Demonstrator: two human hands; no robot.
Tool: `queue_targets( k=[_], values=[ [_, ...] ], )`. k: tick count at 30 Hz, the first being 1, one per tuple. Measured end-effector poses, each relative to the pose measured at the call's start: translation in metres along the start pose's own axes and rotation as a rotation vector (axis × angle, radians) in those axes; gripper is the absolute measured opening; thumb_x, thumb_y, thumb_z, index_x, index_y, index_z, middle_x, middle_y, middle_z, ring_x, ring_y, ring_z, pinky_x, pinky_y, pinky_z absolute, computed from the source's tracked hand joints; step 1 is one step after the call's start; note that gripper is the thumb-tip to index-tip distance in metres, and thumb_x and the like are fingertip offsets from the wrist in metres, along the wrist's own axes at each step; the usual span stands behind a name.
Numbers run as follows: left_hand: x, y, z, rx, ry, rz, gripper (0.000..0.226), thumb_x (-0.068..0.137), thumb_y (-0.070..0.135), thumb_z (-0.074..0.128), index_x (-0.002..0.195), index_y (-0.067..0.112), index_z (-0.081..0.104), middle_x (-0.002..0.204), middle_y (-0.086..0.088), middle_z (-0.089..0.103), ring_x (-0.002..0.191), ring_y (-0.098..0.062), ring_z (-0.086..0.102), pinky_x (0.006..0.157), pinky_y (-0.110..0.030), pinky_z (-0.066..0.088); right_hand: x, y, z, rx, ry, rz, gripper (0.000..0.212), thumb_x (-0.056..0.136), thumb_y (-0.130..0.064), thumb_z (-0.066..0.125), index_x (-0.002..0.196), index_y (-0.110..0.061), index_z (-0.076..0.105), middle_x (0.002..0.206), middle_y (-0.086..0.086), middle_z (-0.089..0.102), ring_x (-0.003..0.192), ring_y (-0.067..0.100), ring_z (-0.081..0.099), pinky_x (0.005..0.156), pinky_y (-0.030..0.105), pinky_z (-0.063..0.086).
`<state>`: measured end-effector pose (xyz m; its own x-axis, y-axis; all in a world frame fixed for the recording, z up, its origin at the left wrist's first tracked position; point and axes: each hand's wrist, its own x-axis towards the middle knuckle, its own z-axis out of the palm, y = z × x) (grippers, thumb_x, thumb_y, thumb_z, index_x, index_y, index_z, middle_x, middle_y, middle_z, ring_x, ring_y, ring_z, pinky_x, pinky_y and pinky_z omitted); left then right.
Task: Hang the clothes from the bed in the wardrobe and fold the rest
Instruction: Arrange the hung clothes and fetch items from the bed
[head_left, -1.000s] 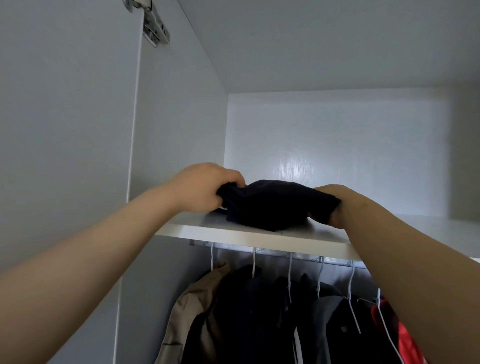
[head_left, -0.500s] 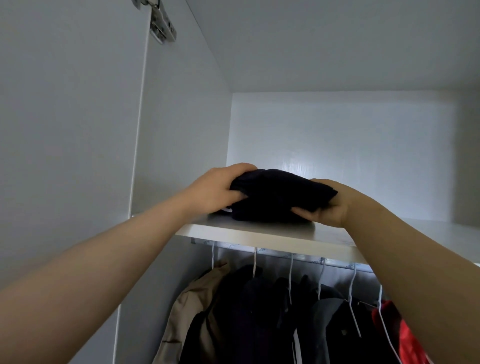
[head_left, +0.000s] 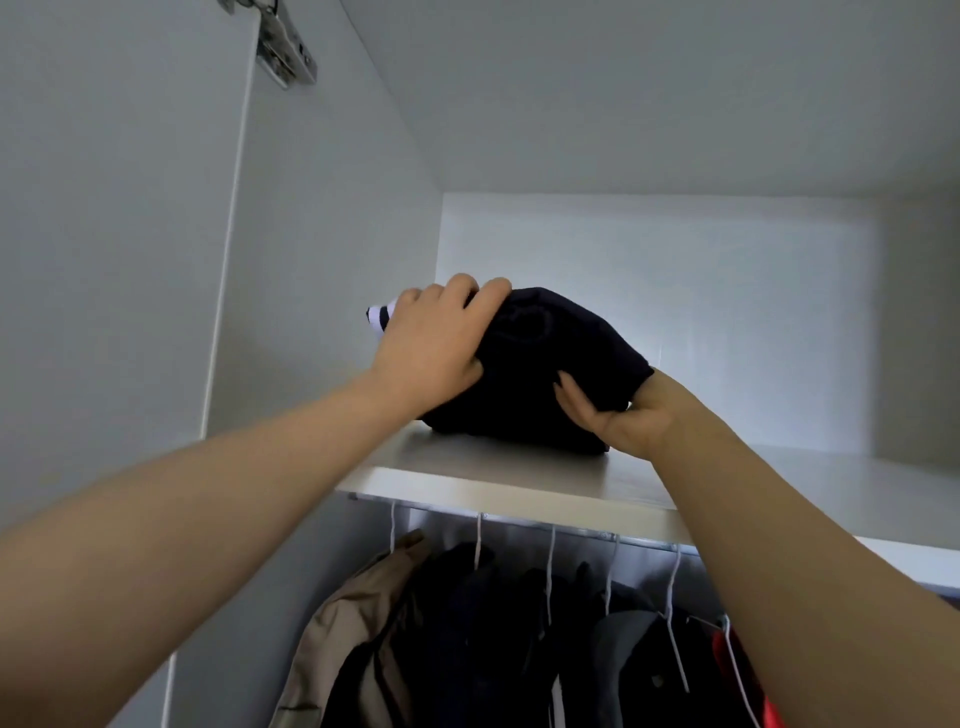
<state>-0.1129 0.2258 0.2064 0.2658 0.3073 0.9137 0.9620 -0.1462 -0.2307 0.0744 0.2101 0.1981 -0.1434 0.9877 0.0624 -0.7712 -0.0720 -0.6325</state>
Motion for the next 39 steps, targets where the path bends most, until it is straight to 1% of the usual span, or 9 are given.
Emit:
queue_targets(
  k=[6, 8, 11, 15, 19, 22, 28, 34, 39],
  values=[
    [0.005, -0.034, -0.03, -0.028, -0.226, 0.422, 0.061, 0.066, 0.018, 0.061, 0.125, 0.028, 0.047, 0.114, 0.004, 0.058, 0.092, -0.024, 0.058, 0.078, -0.033, 0.04, 0.005, 0.0, -0.002, -0.69, 0.054, -0.077, 0.011, 0.091, -0.003, 0.051, 0.097, 0.001, 0.058, 0.101, 0.016, 0.058, 0.081, 0.028, 0.058, 0.055, 0.034, 0.058],
    [-0.005, -0.04, -0.038, -0.147, -0.562, 0.333, 0.064, 0.066, 0.018, 0.068, 0.121, 0.039, 0.043, 0.111, 0.012, 0.054, 0.087, -0.016, 0.055, 0.074, -0.03, 0.044, 0.007, 0.007, -0.002, -1.242, 0.191, -0.242, 0.023, 0.088, -0.009, 0.055, 0.109, 0.001, 0.061, 0.105, 0.015, 0.062, 0.083, 0.025, 0.059, 0.075, 0.036, 0.054],
    [-0.012, -0.05, -0.049, -0.553, -1.002, 0.011, 0.044, 0.069, 0.03, 0.075, 0.103, 0.044, 0.053, 0.102, 0.013, 0.055, 0.092, -0.017, 0.059, 0.075, -0.033, 0.049, 0.013, 0.012, -0.004, -1.361, 0.221, -0.328, 0.031, 0.084, -0.005, 0.054, 0.114, 0.003, 0.061, 0.096, 0.012, 0.059, 0.085, 0.024, 0.053, 0.078, 0.032, 0.045],
    [-0.011, -0.037, -0.037, -0.825, -0.518, -0.184, 0.033, 0.083, 0.062, 0.048, 0.1, 0.037, 0.061, 0.115, 0.016, 0.057, 0.113, -0.009, 0.049, 0.093, -0.025, 0.034, 0.009, 0.012, 0.0, -1.36, 0.281, -0.609, 0.016, 0.083, -0.018, 0.058, 0.097, -0.022, 0.065, 0.105, -0.002, 0.06, 0.104, 0.025, 0.054, 0.088, 0.036, 0.046],
    [-0.035, -0.018, -0.017, -0.506, -0.778, -0.09, 0.046, 0.092, 0.06, 0.025, 0.129, 0.042, 0.045, 0.134, 0.008, 0.05, 0.125, -0.018, 0.044, 0.1, -0.031, 0.032, 0.003, 0.023, 0.006, -1.418, -0.228, -0.283, 0.019, 0.089, -0.041, 0.054, 0.103, -0.03, 0.062, 0.104, -0.014, 0.061, 0.093, 0.005, 0.058, 0.076, 0.022, 0.043],
    [-0.049, -0.032, -0.015, -0.28, -0.643, -0.14, 0.052, 0.087, 0.067, 0.021, 0.121, 0.039, 0.048, 0.117, 0.001, 0.054, 0.113, -0.025, 0.047, 0.095, -0.042, 0.038, 0.009, 0.033, 0.01, -1.647, -0.406, -0.281, 0.02, 0.09, -0.049, 0.049, 0.106, -0.045, 0.06, 0.111, -0.023, 0.058, 0.102, -0.002, 0.054, 0.085, 0.018, 0.039],
    [-0.059, -0.047, -0.007, -0.019, -0.496, -0.258, 0.058, 0.087, 0.067, 0.03, 0.115, 0.021, 0.051, 0.116, -0.007, 0.051, 0.11, -0.031, 0.046, 0.091, -0.043, 0.037, 0.019, 0.065, 0.032, -1.844, -0.263, -0.607, 0.029, 0.095, -0.042, 0.046, 0.111, -0.028, 0.064, 0.113, -0.007, 0.062, 0.098, 0.01, 0.052, 0.086, 0.023, 0.036],
    [-0.074, -0.08, -0.01, -0.886, -0.487, -0.421, 0.016, 0.09, 0.025, 0.06, 0.105, 0.024, 0.063, 0.1, 0.003, 0.066, 0.098, -0.017, 0.062, 0.085, -0.025, 0.046, 0.009, 0.053, 0.018, -1.54, -0.44, -0.365, 0.019, 0.083, -0.025, 0.068, 0.095, -0.038, 0.06, 0.101, -0.018, 0.061, 0.096, 0.003, 0.057, 0.079, 0.017, 0.041],
    [-0.055, -0.073, -0.013, -0.419, -0.259, -0.337, 0.02, 0.094, 0.02, 0.052, 0.103, 0.008, 0.065, 0.1, -0.012, 0.067, 0.095, -0.028, 0.059, 0.077, -0.029, 0.042, 0.006, 0.062, 0.026, -1.585, -0.189, -0.671, 0.022, 0.094, -0.014, 0.049, 0.102, -0.02, 0.068, 0.087, -0.005, 0.064, 0.083, 0.013, 0.057, 0.071, 0.021, 0.042]
  ],
)
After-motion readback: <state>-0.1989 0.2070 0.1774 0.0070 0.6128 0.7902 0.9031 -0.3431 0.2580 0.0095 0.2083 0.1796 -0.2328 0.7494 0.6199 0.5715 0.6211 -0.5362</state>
